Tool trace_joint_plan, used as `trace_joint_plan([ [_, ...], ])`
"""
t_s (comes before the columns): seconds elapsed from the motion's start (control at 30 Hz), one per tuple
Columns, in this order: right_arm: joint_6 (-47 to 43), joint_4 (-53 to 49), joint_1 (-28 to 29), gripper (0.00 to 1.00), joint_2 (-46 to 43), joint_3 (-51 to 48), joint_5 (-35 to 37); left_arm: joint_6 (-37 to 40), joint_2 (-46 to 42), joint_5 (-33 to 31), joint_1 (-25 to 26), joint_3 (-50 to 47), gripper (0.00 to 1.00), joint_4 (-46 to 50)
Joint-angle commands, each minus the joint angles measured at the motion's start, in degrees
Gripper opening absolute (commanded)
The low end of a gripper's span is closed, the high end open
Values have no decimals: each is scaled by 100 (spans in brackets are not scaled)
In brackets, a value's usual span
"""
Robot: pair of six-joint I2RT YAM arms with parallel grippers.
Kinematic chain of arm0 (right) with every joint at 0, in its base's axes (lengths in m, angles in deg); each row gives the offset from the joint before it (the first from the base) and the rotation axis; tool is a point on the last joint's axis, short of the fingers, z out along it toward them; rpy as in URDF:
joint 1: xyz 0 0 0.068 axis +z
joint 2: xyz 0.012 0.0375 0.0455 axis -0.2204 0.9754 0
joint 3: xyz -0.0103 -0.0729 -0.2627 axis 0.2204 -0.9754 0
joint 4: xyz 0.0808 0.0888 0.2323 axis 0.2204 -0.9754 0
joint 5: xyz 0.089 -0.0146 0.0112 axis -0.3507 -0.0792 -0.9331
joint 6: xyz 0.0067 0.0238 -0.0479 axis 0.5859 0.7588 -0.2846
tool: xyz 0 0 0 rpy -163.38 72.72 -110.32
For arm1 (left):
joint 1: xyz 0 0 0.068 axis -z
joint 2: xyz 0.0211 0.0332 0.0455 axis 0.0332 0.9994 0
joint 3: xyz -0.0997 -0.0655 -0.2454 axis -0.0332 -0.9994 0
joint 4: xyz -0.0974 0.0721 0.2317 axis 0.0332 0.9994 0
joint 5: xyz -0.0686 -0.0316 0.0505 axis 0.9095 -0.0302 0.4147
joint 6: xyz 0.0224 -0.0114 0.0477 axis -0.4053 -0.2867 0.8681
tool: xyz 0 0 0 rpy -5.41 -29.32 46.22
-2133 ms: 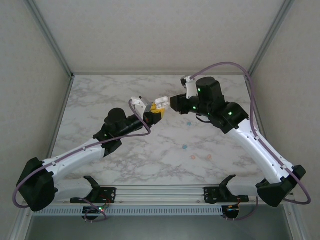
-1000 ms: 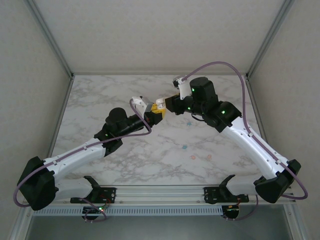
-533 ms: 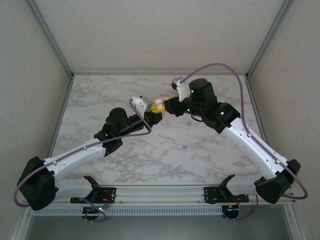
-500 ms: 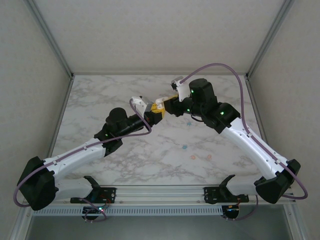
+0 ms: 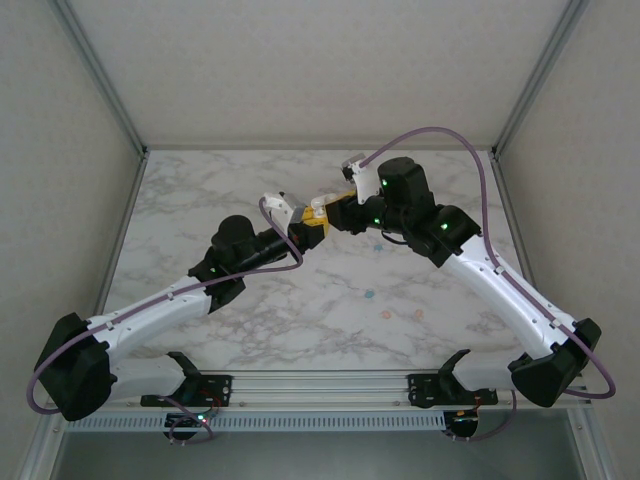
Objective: Insert the wireless bluetooth earbuds into the charging case
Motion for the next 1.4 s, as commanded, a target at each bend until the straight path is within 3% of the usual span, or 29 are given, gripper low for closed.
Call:
trace_joint_plan([
  [0.0,239,-293,69,38,-89,178,-40,-1,-100,47,70,196,12,-295],
  [0.43,591,-379,69,45,-185,404,87,116,-126,35,70,200,12,-167],
  [0.9,1110,-655,-25,43,-375,630,1077,462,-143,314,70,173,11,11],
  [1.17,1512,-1506,-467,51,455,1643,-148,1000,-239,671,70,309,11,616],
  [1.37,1349,-2233,-500,55,1166,2214,-408,1036,-290,766,70,354,11,636],
])
